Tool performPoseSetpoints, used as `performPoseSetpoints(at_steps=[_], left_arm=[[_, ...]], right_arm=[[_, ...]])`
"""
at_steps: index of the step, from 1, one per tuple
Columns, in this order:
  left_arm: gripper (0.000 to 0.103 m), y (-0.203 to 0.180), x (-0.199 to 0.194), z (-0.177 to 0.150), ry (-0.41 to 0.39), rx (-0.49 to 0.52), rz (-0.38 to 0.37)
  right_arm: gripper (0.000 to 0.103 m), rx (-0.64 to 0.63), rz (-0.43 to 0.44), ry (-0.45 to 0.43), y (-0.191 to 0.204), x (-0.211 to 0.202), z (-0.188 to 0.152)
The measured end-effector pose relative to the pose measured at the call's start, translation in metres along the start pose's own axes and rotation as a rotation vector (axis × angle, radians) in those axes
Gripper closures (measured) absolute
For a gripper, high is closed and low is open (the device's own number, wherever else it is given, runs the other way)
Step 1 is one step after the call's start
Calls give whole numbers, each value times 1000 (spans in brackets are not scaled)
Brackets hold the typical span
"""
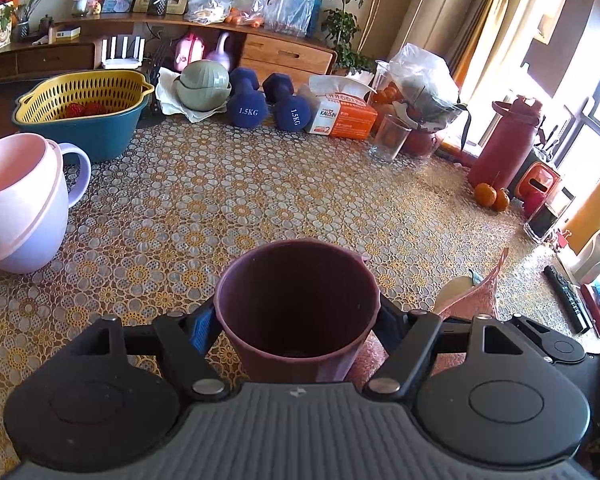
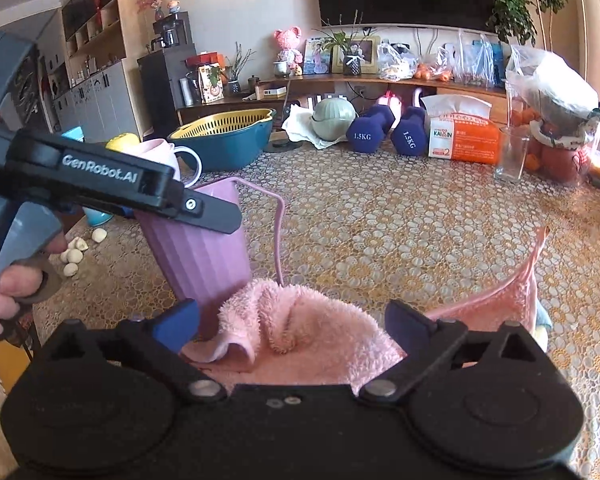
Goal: Clean container
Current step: 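Press the towel in the right gripper against the cup's outer wall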
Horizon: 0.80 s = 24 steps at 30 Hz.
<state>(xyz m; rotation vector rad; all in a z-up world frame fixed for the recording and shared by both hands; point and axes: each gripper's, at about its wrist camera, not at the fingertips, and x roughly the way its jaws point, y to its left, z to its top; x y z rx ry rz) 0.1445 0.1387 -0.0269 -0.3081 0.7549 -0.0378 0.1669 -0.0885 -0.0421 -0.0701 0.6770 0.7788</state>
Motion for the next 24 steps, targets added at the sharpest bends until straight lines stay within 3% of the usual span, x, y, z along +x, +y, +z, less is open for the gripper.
performPoseSetpoints(at_steps=[4,10,13,18,20,23,24], left_arm=[[27,-2,0,0,1,5,5],[27,-3,0,-1,-1,7,6],[27,-3,-1,0,0,6,7],[27,-3,0,0,0,5,6],[27,-3,0,0,0,6,6],[27,-2,0,0,1,2,5],[27,-2,0,0,2,0,5]], right_arm=[[1,88,-6,55,-6,15,-4],[1,-88,-138,108,18,27,-31],[5,-42,-160,96,18,25,-30],[37,-21,-199,69,18,20,-25],[57,-25,-198,54,19,16,-26],[75,-28,-183,35,20,8,-25],[77,-14,-173,25,19,5,-25]])
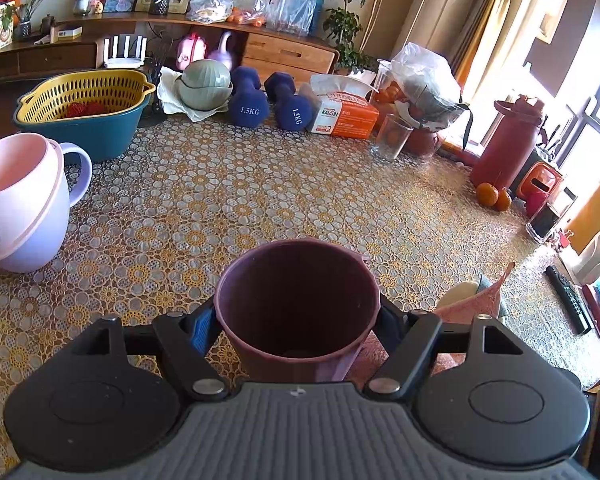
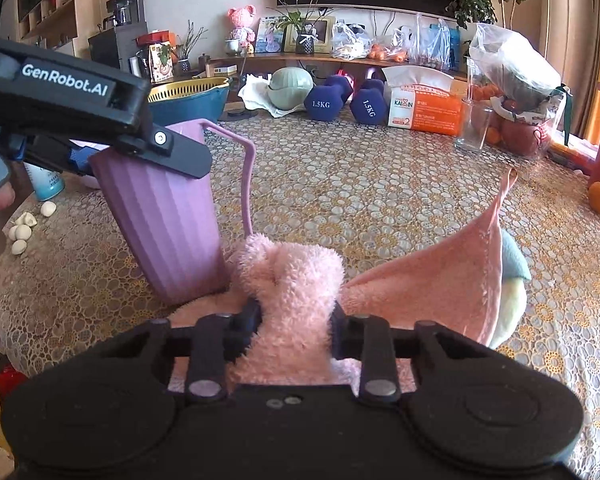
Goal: Clean container
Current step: 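Press the towel in the right gripper against the cup's outer wall, then rub the towel along the cup's outer wall with the right gripper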
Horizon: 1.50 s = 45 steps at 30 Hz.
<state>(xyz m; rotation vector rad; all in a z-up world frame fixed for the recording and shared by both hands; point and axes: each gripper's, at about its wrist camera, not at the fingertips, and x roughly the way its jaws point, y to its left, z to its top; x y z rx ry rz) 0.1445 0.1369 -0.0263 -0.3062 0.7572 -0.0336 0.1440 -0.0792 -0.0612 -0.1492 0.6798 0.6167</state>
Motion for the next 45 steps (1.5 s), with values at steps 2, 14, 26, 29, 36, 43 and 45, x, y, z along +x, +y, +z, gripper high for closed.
performPoseSetpoints(at_steps=[2,14,26,29,36,43,45], left_arm=[[27,1,0,1,2,-7,-1],[27,5,1,3,12,-31,-2],[27,4,1,4,12,-26,-3],[27,4,1,4,12,-25,-2],[27,3,1,3,12,-20,-3],[27,0,1,4,13,-9,-4],[27,2,2,5,14,-20,-8]], right_arm=[[78,52,26,-19,-5,-8,3],[78,136,209,-106,3,-30,33],[78,47,147,-44,21,-13,31],[78,33,131,-27,21,-8,29],[78,24,86,21,16,7,20],[78,12,52,46,11,17,12],[78,14,48,35,12,13,13]])
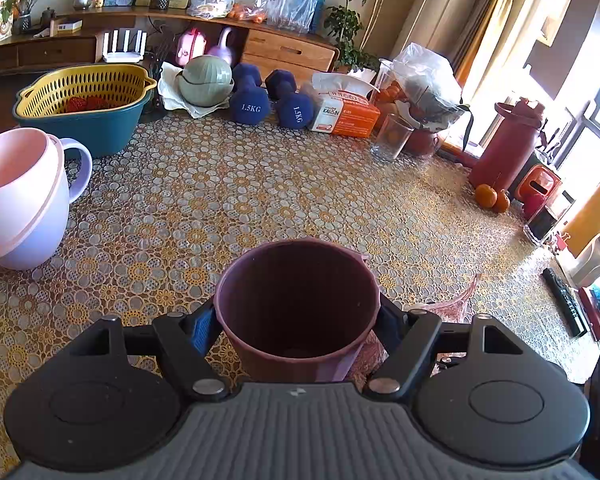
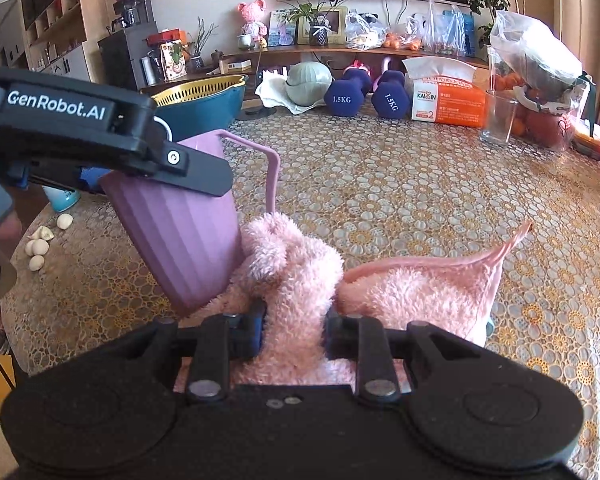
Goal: Clean container
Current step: 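Rub the towel along the cup's outer wall with the right gripper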
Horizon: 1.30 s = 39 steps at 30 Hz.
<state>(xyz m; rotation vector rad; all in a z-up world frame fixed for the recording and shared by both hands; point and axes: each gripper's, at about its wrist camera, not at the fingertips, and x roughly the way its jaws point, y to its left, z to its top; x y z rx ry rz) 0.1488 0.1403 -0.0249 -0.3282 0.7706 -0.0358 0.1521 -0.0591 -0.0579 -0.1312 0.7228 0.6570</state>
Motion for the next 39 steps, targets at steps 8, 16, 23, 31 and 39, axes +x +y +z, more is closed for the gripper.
performPoseSetpoints(at_steps=[8,16,23,31,39], left_arm=[[27,5,0,0,0,-19,-9],[27,7,0,0,1,-38,-14],[27,6,0,0,3,-15,4],[27,4,0,-1,3,4,11],[28,-2,0,-3,1,45,28]], right_arm=[[78,41,70,-84,3,-34,15],[78,40,100,-97,14,-37,27],[78,42,80,-70,9,-20,25],[78,18,33,-37,6,-6,15],[77,58,28,28,-7,13,6]])
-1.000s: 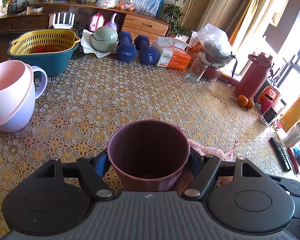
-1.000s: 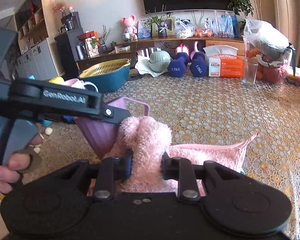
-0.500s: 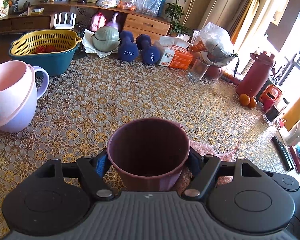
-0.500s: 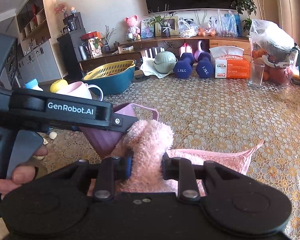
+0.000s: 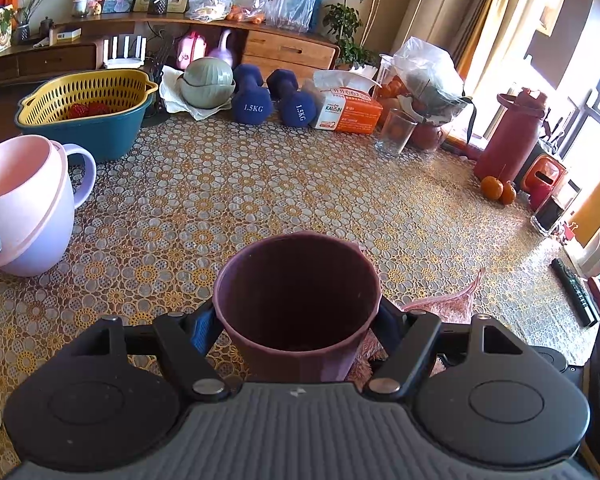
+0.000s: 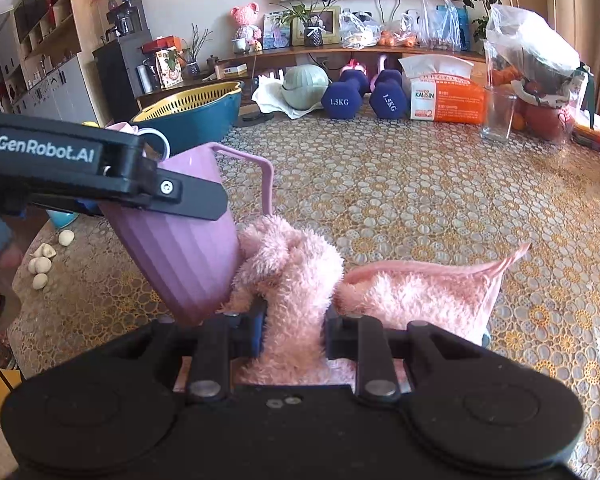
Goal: Clean container
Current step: 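Rub the towel along the cup's outer wall with the right gripper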
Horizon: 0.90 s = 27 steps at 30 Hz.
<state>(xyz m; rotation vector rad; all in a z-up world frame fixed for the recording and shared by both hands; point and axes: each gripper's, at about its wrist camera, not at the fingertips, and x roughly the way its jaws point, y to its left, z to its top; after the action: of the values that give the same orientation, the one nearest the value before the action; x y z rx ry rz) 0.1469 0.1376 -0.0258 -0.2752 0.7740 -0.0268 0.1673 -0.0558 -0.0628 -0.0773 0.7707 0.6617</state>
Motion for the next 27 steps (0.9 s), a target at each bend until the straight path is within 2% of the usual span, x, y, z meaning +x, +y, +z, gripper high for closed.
performPoseSetpoints(at_steps=[6,13,22,27], left_arm=[[28,7,-1,2,5,-30,2],[28,14,-2,2,2,-56,0],[28,17,-1,3,8,-77,-4],[28,19,-1,3,8,-84,-9]], right_arm=[[77,-74,-38,-8,11,1,-3],[78,-52,-33,-17,6,-8,1],[78,14,108,-93,16,-40,23],[78,20,110,-75,17,-28,25]])
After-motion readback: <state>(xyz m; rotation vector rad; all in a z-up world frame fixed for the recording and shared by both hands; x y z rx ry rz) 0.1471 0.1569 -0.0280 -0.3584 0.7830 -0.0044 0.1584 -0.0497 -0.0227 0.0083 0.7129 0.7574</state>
